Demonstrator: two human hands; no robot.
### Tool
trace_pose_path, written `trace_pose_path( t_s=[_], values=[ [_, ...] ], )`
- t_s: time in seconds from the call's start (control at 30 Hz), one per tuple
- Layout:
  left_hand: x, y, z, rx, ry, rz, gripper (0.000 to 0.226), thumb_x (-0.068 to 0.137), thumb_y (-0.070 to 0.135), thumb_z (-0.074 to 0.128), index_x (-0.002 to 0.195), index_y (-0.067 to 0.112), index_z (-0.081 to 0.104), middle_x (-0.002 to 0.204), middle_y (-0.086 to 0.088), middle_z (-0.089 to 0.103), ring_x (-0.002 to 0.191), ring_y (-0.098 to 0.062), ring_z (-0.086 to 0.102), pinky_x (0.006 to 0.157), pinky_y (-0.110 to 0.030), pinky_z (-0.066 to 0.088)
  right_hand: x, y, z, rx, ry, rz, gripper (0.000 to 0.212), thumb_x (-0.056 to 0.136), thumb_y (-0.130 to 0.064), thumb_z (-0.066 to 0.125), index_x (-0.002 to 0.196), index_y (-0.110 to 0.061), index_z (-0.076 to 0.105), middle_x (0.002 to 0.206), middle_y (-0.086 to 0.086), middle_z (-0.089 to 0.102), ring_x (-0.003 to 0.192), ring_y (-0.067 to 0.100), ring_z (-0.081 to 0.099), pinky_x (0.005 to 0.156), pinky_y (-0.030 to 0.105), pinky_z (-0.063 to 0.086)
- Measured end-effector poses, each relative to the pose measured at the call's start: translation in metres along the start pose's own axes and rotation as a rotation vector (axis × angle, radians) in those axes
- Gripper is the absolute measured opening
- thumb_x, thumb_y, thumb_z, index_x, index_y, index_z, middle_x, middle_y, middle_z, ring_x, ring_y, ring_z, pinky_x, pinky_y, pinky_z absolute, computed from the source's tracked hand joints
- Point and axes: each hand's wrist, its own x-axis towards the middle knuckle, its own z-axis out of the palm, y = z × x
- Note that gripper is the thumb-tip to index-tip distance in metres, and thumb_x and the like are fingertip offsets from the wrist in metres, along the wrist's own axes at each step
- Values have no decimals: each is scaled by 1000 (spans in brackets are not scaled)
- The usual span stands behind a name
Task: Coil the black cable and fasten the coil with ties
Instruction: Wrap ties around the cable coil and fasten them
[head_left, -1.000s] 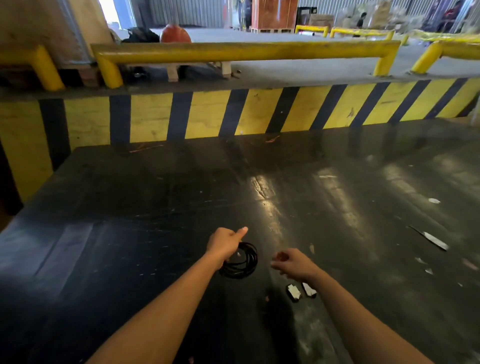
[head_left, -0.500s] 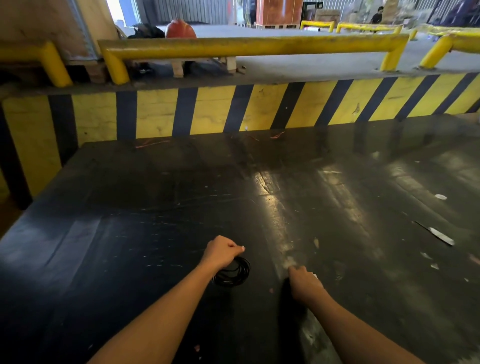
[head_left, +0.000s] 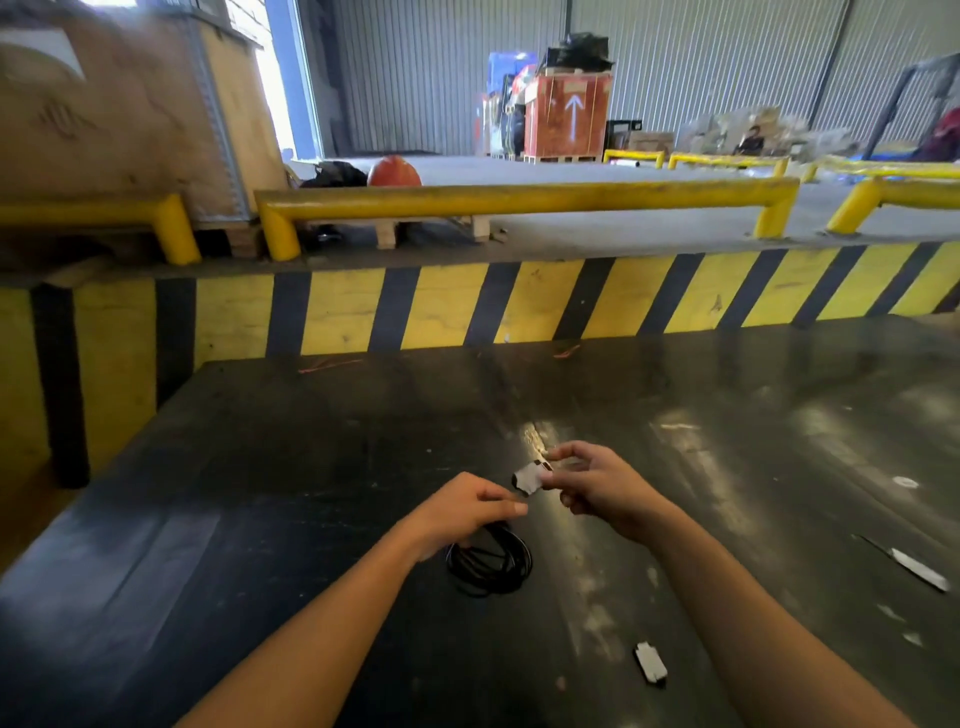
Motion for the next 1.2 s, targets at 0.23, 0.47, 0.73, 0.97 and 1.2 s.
trace_pose_path(
  t_s=[0.23,0.47,0.73,0.97,1.2],
  values=[
    [-3,49,-34,-184,38,144,15,88,26,65,96,18,74,52,12,57,43,-3,46,39,-16,34,-2,-50,-6,122,-54,-88,11,81,-7,70,92,-11,70,70,2,68,45,6,43,44,16,36],
    [-3,67,-45,-163,21,236,16,89,30,63,92,19,74,55,11,59,46,-3,48,41,-16,36,-10,-76,-3,-145,67,-265,13,82,-15,70,95,-17,68,75,2,68,53,7,51,52,22,42],
    [-1,95,-54,-192,32,313,23,90,31,61,90,10,72,61,8,63,48,-4,51,41,-16,37,-24,-101,2,-791,157,-662,23,81,-24,71,103,-18,71,101,-7,66,75,2,61,67,10,50],
    [-3,117,-61,-108,33,376,21,93,29,57,79,21,71,56,10,58,46,-3,51,41,-14,37,-25,-117,-5,-732,200,-698,12,86,-19,65,92,-22,75,81,-17,66,76,2,61,66,12,47],
    [-5,132,-58,-125,100,454,26,92,26,58,68,24,68,52,12,50,45,-2,45,39,-15,34,-12,-123,-3,-127,467,-525,20,97,-20,47,90,-12,64,59,-1,63,49,1,58,54,20,46]
  ],
)
